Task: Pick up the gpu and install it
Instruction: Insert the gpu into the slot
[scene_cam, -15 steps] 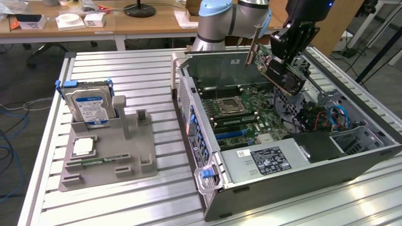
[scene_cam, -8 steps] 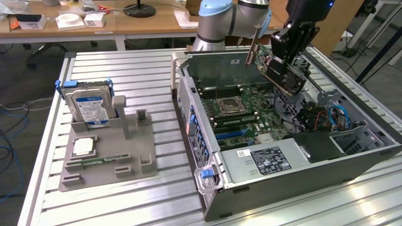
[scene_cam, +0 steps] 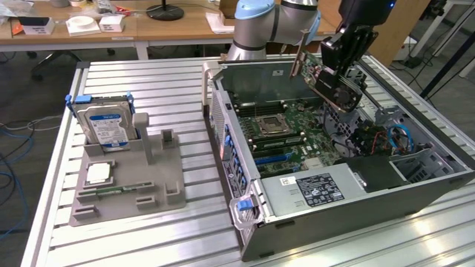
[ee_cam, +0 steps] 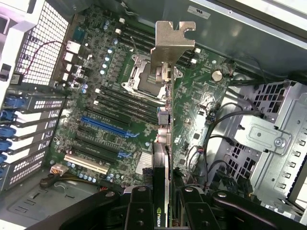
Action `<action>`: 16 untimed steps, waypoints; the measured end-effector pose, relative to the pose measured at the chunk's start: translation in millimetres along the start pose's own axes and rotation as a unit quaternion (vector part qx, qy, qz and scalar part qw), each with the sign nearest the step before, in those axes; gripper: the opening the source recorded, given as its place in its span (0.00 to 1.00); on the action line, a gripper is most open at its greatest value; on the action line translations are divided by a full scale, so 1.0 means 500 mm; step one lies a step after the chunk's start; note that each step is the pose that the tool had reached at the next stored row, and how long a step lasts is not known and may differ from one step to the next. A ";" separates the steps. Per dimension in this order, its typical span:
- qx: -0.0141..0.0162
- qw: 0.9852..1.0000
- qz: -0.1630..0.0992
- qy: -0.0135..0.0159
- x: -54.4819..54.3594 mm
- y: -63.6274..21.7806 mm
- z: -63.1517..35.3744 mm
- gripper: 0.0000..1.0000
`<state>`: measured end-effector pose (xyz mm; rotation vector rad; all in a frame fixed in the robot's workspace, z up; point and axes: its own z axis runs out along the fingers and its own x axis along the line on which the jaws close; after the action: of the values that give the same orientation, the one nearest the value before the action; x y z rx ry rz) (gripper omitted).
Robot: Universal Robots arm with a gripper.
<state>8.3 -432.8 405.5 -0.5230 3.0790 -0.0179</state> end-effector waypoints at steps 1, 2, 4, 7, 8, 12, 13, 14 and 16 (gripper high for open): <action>0.000 1.000 -0.001 0.000 0.000 0.000 0.000 0.26; 0.000 1.000 -0.001 0.000 -0.001 0.000 0.000 0.26; 0.000 1.000 -0.003 0.000 -0.001 0.000 0.000 0.26; 0.000 1.000 -0.005 0.000 -0.002 -0.001 0.000 0.26; 0.000 1.000 -0.005 0.000 -0.003 -0.001 0.000 0.26; 0.000 1.000 -0.008 0.000 -0.004 -0.001 0.000 0.26; 0.000 1.000 -0.009 0.000 -0.004 -0.001 0.000 0.26; 0.000 1.000 -0.009 0.000 -0.004 -0.002 0.000 0.26; 0.000 1.000 -0.011 0.000 -0.005 -0.002 0.000 0.26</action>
<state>11.0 -432.8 405.5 -0.5557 3.0731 -0.0177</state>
